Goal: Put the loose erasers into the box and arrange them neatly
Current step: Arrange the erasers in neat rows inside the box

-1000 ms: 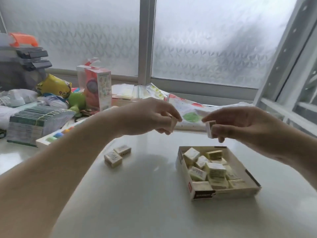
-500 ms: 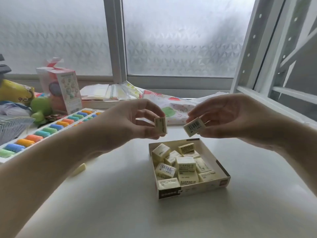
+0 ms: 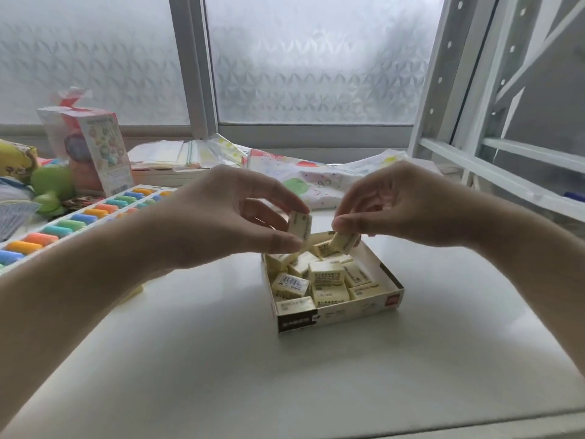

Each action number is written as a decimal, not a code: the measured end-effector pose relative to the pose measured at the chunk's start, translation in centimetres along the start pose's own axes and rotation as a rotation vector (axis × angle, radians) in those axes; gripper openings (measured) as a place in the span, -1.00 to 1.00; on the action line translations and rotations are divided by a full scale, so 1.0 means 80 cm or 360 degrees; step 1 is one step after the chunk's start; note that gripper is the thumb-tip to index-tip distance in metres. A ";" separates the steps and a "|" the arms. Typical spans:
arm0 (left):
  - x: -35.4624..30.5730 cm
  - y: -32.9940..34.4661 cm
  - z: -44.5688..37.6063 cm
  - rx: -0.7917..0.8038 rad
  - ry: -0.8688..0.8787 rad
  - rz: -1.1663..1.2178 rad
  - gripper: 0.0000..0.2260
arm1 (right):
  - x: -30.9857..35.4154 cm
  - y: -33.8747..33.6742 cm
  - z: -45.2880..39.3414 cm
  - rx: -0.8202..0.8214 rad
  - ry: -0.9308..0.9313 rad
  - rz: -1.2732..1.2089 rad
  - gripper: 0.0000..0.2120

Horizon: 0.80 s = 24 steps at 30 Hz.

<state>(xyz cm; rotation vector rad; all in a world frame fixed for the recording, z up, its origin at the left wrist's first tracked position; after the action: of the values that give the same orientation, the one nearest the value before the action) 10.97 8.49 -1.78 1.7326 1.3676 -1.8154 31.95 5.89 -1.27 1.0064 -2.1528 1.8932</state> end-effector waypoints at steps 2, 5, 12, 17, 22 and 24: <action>-0.003 0.005 0.001 0.0053 0.0129 -0.0172 -0.65 | -0.001 0.005 -0.003 -0.0008 -0.0015 0.0021 -0.79; -0.006 0.009 0.004 0.0117 0.0260 -0.0443 -0.67 | 0.000 0.011 -0.005 -0.0041 0.0005 0.0121 -0.81; -0.006 0.020 0.005 0.0181 0.0386 -0.0548 -0.70 | 0.003 0.016 -0.007 -0.0144 -0.0018 0.0043 -0.78; -0.006 0.026 0.008 0.0367 0.0396 -0.0507 -0.71 | 0.006 0.024 -0.008 -0.0119 -0.0057 0.0218 -0.75; -0.003 0.017 0.008 0.0559 0.0271 -0.0619 -0.71 | 0.002 0.018 -0.005 -0.0087 -0.0043 0.0392 -0.74; -0.001 0.013 0.008 0.0609 0.0279 -0.0686 -0.69 | 0.003 0.018 -0.003 -0.0062 -0.0064 0.0371 -0.78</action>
<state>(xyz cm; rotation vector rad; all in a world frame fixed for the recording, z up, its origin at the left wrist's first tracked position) 11.41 7.45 -2.29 1.9312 1.6520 -2.3300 30.92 6.03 -2.31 0.8246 -2.4137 1.9309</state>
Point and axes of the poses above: each hand's wrist, its own z-axis away from the middle knuckle, its own y-axis out of the palm, x = y × z, the point moved 4 cm from there along -z, towards the middle knuckle, and after that the axes turned 9 degrees about z, right-handed, at the moved point
